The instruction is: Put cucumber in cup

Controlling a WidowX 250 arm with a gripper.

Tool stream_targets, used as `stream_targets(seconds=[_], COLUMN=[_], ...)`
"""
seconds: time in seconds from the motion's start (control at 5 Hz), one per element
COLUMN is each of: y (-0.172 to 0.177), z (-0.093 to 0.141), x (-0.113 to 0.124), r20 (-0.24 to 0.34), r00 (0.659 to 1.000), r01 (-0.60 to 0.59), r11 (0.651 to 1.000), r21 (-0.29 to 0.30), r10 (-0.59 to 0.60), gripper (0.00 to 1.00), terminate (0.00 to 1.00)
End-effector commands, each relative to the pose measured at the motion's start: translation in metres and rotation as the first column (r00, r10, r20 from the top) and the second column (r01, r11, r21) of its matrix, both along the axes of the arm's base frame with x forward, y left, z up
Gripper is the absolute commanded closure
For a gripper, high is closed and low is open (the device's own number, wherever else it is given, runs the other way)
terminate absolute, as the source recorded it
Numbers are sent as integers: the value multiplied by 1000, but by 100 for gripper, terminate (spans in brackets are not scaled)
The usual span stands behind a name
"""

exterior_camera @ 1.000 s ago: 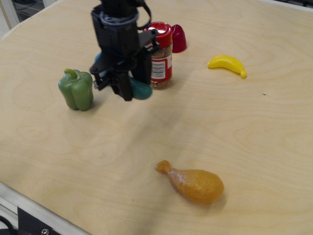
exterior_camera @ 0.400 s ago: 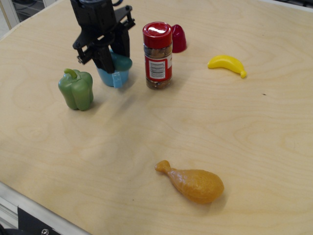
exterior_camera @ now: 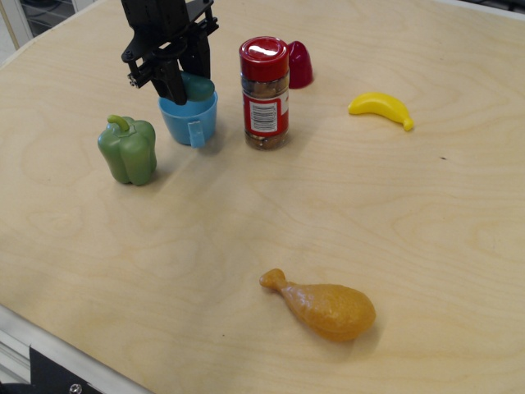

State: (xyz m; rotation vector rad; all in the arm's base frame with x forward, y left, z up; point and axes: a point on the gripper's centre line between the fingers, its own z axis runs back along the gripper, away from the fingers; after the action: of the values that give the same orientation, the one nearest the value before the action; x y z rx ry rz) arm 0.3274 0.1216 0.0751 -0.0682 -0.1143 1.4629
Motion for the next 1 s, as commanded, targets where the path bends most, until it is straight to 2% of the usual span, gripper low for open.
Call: stream_targets(seconds=[0.0,0.2,0.4,0.6,0.8], y=[14,14,12,6,5], z=[0,0,7,15,35], x=[27,28,22,15,6], r20=[42,66,94,92,111], r00=[999,998,995,996,994], r01=[32,23,19,18,21], r11=[999,999,999,1000,1000], r21=[-39,-49,-49,-19,10], r10=[-30,-19,-15,-16,-22], gripper=[100,0,0,0,0], terminate=[0,0,0,0,0])
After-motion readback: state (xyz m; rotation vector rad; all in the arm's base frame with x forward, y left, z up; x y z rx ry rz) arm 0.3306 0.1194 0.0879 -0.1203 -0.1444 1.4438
